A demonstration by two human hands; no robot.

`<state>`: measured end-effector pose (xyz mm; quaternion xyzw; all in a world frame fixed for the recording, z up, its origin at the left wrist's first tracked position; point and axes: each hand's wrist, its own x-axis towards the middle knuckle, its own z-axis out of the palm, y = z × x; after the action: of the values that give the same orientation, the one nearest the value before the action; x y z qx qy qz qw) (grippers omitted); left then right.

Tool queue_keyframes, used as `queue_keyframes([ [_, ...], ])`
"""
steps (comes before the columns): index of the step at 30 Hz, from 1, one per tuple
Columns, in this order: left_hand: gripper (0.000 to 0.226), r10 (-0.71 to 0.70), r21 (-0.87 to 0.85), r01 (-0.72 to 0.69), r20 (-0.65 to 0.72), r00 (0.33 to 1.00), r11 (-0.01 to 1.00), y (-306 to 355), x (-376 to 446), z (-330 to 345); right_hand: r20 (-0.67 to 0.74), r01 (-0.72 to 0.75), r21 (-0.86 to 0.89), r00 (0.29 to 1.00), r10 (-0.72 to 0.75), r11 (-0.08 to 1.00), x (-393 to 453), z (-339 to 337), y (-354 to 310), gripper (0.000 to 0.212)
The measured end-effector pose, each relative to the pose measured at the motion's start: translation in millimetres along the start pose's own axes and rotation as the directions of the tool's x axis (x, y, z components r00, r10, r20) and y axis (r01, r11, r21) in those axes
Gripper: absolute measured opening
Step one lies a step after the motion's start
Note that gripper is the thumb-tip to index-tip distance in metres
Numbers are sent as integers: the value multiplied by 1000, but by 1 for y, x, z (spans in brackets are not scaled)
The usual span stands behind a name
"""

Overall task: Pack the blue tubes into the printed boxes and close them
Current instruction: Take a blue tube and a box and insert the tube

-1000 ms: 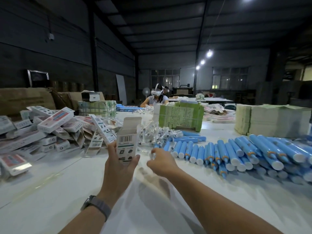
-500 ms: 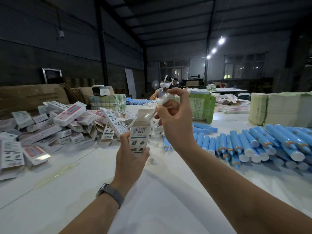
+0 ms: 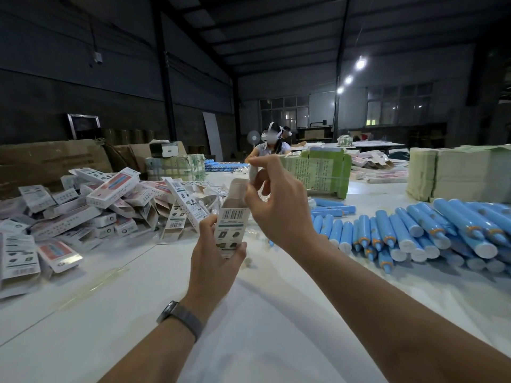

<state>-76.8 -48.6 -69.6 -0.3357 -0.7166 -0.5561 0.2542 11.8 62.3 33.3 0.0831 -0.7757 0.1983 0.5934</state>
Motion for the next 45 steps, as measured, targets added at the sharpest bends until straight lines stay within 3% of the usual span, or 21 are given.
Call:
queue_keyframes([
  [5, 71, -10, -29, 9, -16, 1000, 1000, 0, 0, -1, 20, -64, -34, 998, 65, 997, 1, -2, 4, 30],
  [12, 71, 14, -3, -14, 10, 1000, 1000, 5, -2, -1, -39, 89, -12, 995, -89, 996, 0, -3, -4, 19],
  [16, 68, 9, -16, -9, 18, 1000, 1000, 7, -2, -2, 19, -9, 109, 1000, 7, 994, 2, -3, -7, 16],
  [19, 68, 32, -7, -32, 28, 999, 999, 8, -2, -3, 169, -179, 284, 976, 134, 942, 1, -1, -11, 23],
  [22, 68, 59, 1, -59, 40, 997, 998, 8, -3, -3, 214, -182, 172, 966, 143, 968, -2, 3, -12, 21],
  [26, 69, 43, -12, -43, 34, 998, 999, 7, -2, -2, 100, -108, 91, 990, 99, 990, 0, 1, -11, 14],
  [31, 69, 11, -22, -11, 17, 1000, 1000, 2, -1, -1, 91, -100, -69, 990, 106, 993, 2, 1, -7, 12],
  [37, 68, 24, -23, -24, 7, 1000, 999, 2, -2, 0, 79, -253, 152, 967, 243, 956, 1, -1, -13, 3],
  [40, 68, 47, -18, -46, 21, 999, 999, 3, -1, 0, 187, -309, 145, 941, 281, 940, -2, 1, -13, 5],
  [45, 69, 11, -30, -11, -14, 1000, 999, -4, 2, -2, 220, -105, -102, 967, 126, 989, -10, 10, -8, 18],
])
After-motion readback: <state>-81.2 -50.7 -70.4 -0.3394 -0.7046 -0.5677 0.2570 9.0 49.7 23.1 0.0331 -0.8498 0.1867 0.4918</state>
